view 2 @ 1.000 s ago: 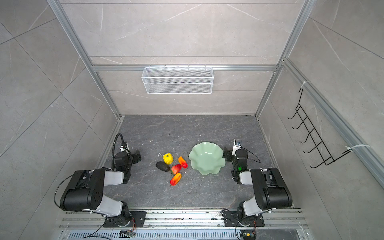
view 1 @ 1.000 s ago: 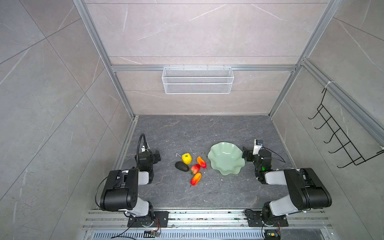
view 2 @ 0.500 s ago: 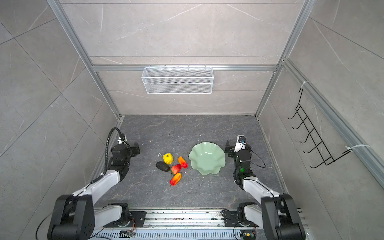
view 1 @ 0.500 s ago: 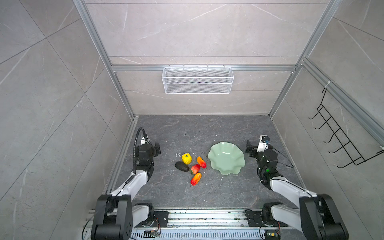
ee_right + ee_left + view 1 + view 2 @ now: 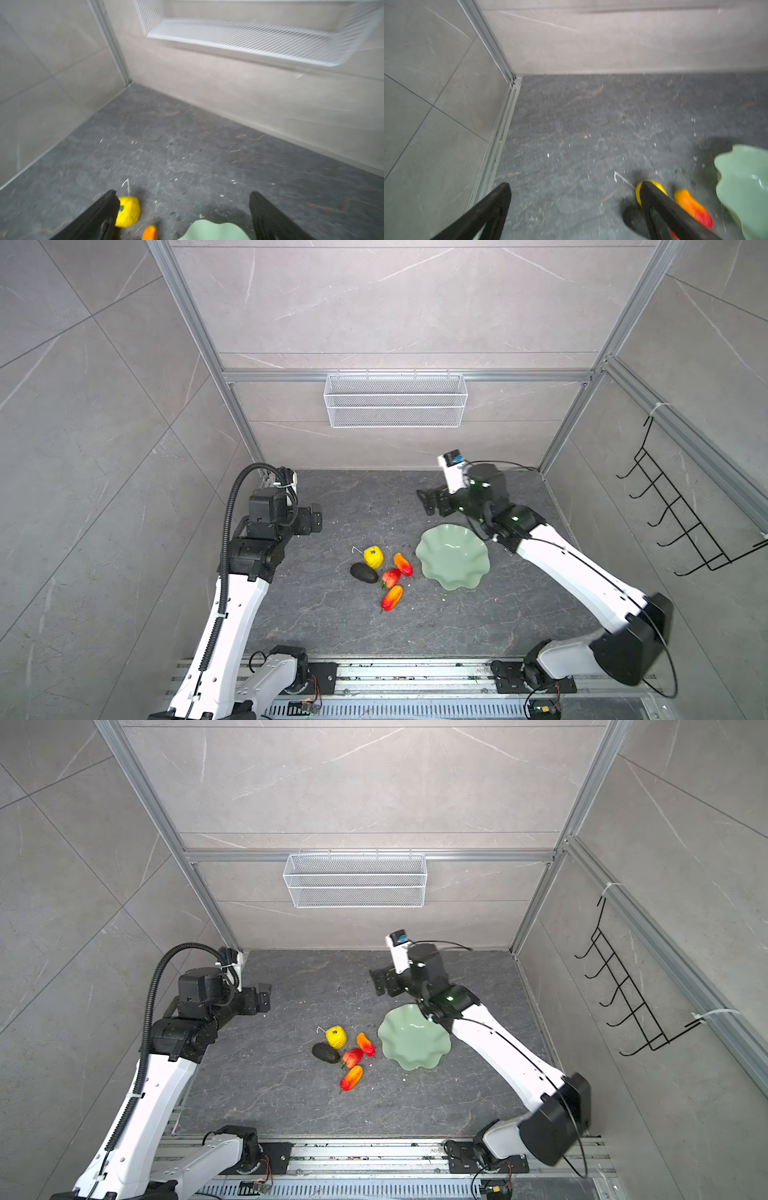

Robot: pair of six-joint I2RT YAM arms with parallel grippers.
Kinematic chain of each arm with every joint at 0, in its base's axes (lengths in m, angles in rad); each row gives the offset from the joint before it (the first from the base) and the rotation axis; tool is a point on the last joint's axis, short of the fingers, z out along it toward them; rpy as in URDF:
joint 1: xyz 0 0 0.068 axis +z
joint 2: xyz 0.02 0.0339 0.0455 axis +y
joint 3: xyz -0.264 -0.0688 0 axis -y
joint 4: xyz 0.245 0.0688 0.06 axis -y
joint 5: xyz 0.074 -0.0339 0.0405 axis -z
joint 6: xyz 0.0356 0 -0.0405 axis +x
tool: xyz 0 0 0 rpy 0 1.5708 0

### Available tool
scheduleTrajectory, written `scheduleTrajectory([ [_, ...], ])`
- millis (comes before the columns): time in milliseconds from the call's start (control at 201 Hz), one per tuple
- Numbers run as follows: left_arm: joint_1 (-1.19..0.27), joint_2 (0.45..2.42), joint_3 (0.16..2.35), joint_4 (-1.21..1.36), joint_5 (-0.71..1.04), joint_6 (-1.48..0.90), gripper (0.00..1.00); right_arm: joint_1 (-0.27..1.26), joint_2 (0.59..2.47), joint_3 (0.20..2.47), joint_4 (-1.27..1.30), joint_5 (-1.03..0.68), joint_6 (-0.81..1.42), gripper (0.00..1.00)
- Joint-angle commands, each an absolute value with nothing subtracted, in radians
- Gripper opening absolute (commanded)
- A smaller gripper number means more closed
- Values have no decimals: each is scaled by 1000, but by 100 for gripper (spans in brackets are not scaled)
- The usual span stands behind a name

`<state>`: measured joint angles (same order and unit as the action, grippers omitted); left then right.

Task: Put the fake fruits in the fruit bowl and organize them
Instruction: 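Reach the right gripper over the fruits and grasp the yellow lemon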

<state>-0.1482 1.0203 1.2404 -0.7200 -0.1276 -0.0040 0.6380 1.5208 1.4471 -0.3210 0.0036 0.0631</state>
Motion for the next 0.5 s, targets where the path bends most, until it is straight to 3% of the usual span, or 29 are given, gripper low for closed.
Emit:
scheduleTrajectory([
  [0,-147,1000,1236,-953,-40,85,100,740,1689,1589,-592,-21,74,100],
  [254,-147,940,1131,-896,78,105,100,870,2017,1831,-667,9,190,100],
  [493,-133,899,1071,-839,161,91,100,927,2150,1900,-716,89,248,100],
])
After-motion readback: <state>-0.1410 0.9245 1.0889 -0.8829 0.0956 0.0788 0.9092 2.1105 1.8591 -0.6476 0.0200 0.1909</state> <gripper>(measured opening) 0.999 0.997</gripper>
